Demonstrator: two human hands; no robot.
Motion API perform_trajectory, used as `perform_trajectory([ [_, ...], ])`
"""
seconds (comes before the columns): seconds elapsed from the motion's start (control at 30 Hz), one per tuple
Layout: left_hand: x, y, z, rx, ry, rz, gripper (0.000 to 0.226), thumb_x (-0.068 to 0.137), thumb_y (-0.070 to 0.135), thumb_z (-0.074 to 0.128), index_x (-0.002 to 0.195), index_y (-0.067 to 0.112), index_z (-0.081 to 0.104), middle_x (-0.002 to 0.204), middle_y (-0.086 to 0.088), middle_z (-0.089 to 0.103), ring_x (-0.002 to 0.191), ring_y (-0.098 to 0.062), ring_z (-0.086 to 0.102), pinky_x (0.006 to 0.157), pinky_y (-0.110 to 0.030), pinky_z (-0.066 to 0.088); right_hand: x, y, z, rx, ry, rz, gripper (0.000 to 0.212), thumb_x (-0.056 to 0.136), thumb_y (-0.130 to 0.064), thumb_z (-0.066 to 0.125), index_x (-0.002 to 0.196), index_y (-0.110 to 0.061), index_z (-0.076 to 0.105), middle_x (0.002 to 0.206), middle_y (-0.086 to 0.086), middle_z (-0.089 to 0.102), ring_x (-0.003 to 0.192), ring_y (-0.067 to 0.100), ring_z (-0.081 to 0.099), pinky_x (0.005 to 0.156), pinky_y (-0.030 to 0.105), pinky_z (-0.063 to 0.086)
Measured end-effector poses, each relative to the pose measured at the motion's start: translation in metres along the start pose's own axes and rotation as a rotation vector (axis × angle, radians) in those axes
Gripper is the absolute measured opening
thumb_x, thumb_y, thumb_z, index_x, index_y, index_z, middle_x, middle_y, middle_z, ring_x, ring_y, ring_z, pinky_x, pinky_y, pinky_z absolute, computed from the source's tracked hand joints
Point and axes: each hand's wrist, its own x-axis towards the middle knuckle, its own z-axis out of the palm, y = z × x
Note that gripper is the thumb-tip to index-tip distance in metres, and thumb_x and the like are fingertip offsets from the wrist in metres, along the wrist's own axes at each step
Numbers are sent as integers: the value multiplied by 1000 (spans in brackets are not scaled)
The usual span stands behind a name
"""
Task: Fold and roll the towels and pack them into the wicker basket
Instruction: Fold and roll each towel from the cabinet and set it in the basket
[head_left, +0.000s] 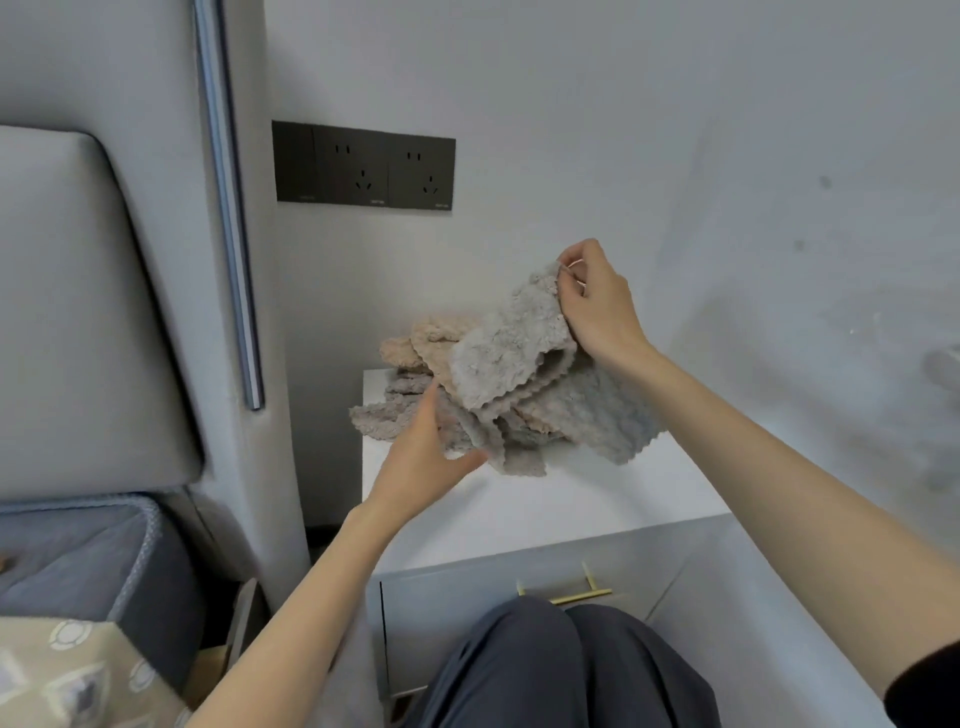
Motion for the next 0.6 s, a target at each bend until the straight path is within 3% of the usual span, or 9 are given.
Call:
perform_trajectory([
  [0.07, 0, 14, -2, -257, 14, 46, 118, 68, 44, 82, 148, 43, -5, 140, 10, 37, 123, -9, 43, 97, -29, 41, -7, -2, -11, 48, -74, 86, 6, 96, -22, 44, 92, -23, 48, 73, -7, 57, 58, -2, 48, 54, 18, 37],
  [0.13, -2, 25, -5, -348, 47, 107, 105, 68, 39, 83, 141, 56, 8, 146, 13, 29, 127, -3, 36, 101, -27, 37, -12, -2, -19, 90, -171, 212, 11, 95, -21, 50, 84, -24, 51, 69, -6, 56, 43, -2, 42, 40, 15, 32],
  [0.23, -6, 36, -10, -427, -21, 109, 32, 84, 34, 71, 100, 57, 56, 110, 28, 58, 96, 16, 51, 77, -11, 42, -20, 7, -25, -23, -378, 361, 14, 94, -22, 57, 82, -15, 58, 87, 2, 60, 66, 7, 52, 42, 9, 34],
  [0.3, -7, 34, -11, -483, -68, 54, 16, 93, 25, 60, 81, 32, 70, 81, 17, 67, 73, 3, 59, 68, -13, 41, -29, 19, -23, -116, -524, 407, 18, 94, -24, 58, 97, -7, 65, 104, 10, 63, 90, 17, 57, 62, 14, 41],
  [0.37, -7, 29, -11, -470, -118, -105, 24, 96, 25, 55, 97, 2, 64, 84, -8, 61, 79, -17, 56, 71, -28, 40, -41, 33, -17, -123, -604, 451, 27, 93, -25, 59, 107, -3, 65, 115, 13, 62, 102, 22, 56, 72, 25, 44],
  [0.4, -8, 26, -10, -446, -147, -185, 28, 97, 25, 53, 101, -2, 61, 86, -11, 57, 81, -21, 53, 73, -33, 40, -48, 40, -13, -115, -639, 461, 27, 92, -26, 60, 106, -3, 65, 111, 12, 61, 100, 21, 54, 69, 25, 43],
  [0.47, -11, 14, -5, -384, -162, -313, 19, 97, 24, 51, 90, 8, 60, 85, -10, 58, 79, -21, 54, 71, -32, 43, -60, 50, -4, -133, -717, 455, 17, 91, -30, 63, 93, -14, 67, 110, 0, 57, 102, 15, 51, 71, 23, 42],
  [0.53, -14, 3, 0, -351, -146, -396, 15, 95, 18, 50, 82, 14, 55, 82, -9, 58, 73, -21, 53, 67, -30, 43, -69, 58, 6, -211, -763, 409, 11, 89, -34, 64, 80, -28, 64, 122, -6, 57, 109, 12, 52, 86, 27, 43],
  [0.6, -17, -6, 5, -292, -97, -416, 3, 93, 15, 52, 92, 13, 55, 84, -6, 57, 72, -20, 52, 67, -29, 45, -75, 67, 18, -277, -716, 355, 15, 86, -35, 67, 72, -30, 63, 123, -6, 59, 105, 15, 59, 85, 30, 47],
])
